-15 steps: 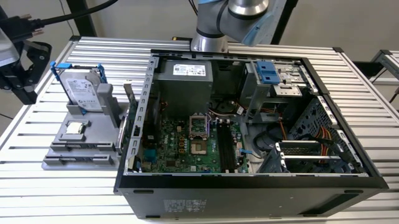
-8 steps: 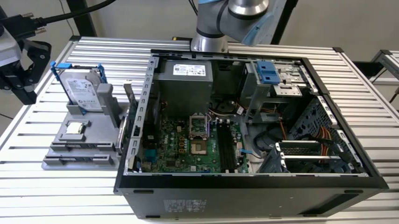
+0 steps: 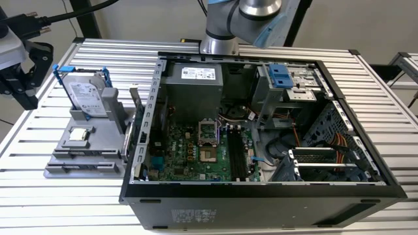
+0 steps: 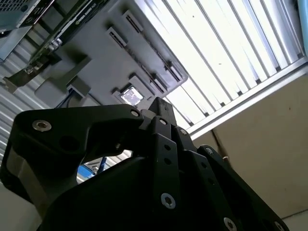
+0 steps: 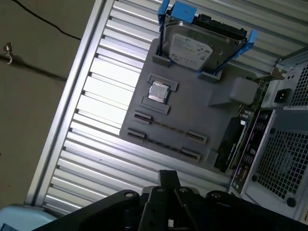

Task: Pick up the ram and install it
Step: 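Pick up the ram and move it above insertion slot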

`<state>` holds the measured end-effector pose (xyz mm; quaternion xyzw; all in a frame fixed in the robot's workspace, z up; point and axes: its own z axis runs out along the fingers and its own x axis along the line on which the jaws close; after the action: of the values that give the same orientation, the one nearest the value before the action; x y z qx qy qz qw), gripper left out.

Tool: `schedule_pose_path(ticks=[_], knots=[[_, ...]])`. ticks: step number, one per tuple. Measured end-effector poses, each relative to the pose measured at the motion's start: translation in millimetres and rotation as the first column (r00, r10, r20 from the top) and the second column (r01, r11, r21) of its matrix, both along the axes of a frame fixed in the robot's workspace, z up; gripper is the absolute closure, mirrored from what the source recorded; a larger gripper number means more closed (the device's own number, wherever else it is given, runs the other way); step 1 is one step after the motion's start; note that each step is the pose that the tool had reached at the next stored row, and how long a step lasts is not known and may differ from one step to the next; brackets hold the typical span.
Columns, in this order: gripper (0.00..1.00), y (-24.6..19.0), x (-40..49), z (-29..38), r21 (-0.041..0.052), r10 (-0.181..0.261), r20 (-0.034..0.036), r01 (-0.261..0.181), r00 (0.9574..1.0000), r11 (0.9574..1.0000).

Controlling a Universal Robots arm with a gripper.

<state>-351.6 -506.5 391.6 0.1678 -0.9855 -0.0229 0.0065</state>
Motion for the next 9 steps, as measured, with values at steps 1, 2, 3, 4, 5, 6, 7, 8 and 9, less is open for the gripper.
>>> schedule_pose_path(ticks=[1, 2, 3, 4, 5, 6, 7, 8, 9], knots=[[1.00, 0.0, 0.0, 0.0, -0.0001, 0.005, 0.0000, -0.005, 1.0000, 1.0000], [1.00, 0.0, 0.0, 0.0, 0.0000, 0.011, 0.0000, -0.011, 0.9999, 0.9999], [1.00, 0.0, 0.0, 0.0, 0.0000, 0.017, 0.0000, -0.017, 0.9999, 0.9999], [1.00, 0.0, 0.0, 0.0, 0.0000, 0.023, 0.0000, -0.023, 0.9997, 0.9997], [1.00, 0.0, 0.0, 0.0, 0.0000, 0.029, 0.0000, -0.029, 0.9996, 0.9996], [1.00, 0.0, 0.0, 0.0, 0.0000, 0.037, 0.0000, -0.037, 0.9993, 0.9993], [1.00, 0.0, 0.0, 0.0, 0.0000, 0.044, 0.0000, -0.044, 0.9990, 0.9990], [1.00, 0.0, 0.0, 0.0, 0.0000, 0.052, 0.0000, -0.052, 0.9986, 0.9986], [1.00, 0.0, 0.0, 0.0, 0.0000, 0.061, 0.0000, -0.061, 0.9981, 0.9981]])
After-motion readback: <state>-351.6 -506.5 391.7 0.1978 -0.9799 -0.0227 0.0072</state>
